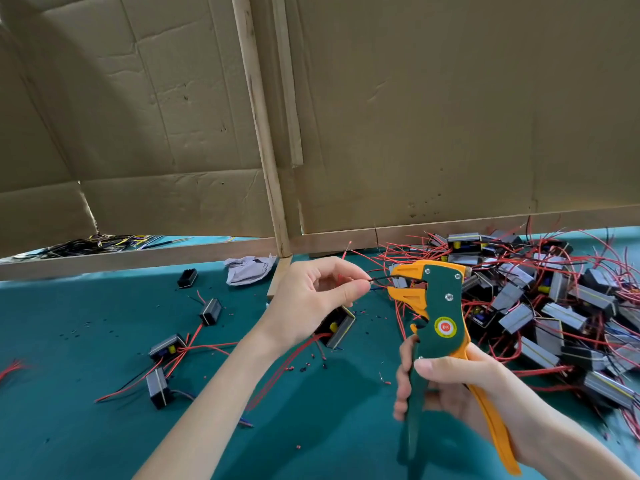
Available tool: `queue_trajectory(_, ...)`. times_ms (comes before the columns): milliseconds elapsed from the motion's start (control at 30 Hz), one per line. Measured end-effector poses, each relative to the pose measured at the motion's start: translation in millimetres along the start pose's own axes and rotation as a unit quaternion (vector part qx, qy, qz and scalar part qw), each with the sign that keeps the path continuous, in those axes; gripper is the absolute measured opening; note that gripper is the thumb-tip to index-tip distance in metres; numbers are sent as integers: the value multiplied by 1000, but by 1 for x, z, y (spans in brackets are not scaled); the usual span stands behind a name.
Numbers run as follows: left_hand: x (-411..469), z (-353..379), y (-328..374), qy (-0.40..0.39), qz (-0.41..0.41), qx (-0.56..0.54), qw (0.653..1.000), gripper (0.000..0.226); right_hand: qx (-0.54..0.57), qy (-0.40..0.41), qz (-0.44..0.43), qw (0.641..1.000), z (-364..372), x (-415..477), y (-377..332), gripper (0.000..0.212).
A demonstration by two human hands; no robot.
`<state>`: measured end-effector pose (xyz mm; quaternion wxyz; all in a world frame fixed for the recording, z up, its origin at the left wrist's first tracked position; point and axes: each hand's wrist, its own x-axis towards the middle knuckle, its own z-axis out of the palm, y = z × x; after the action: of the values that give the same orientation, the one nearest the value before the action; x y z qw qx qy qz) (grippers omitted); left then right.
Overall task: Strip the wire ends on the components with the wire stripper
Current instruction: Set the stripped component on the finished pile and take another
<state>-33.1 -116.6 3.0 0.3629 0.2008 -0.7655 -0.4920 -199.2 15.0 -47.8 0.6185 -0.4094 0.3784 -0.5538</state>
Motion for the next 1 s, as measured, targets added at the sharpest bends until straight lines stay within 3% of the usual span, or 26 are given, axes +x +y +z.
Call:
queue_trajectory(300, -2, 0, 4, -26, -9, 29, 999, 15, 3, -13, -8, 1000, 1, -2, -3, 45)
queue_trajectory(700, -1, -1, 6, -61, -13, 36, 997, 21, -4, -35, 6, 999, 0, -1, -2, 38)
queue_trajectory(833, -1, -3, 7, -66, -18, 47, 997, 20, -36, 64, 26, 997, 8, -5, 2, 27)
queue_trajectory(933, 0, -3, 3, -69, -30, 75, 994, 17, -142, 183, 25, 973, 4, 4, 13, 42)
queue_trajectory(1000, -2, 0, 1, -67, -50, 94, 992, 15, -124, 210, 50, 968, 0, 6, 16, 47)
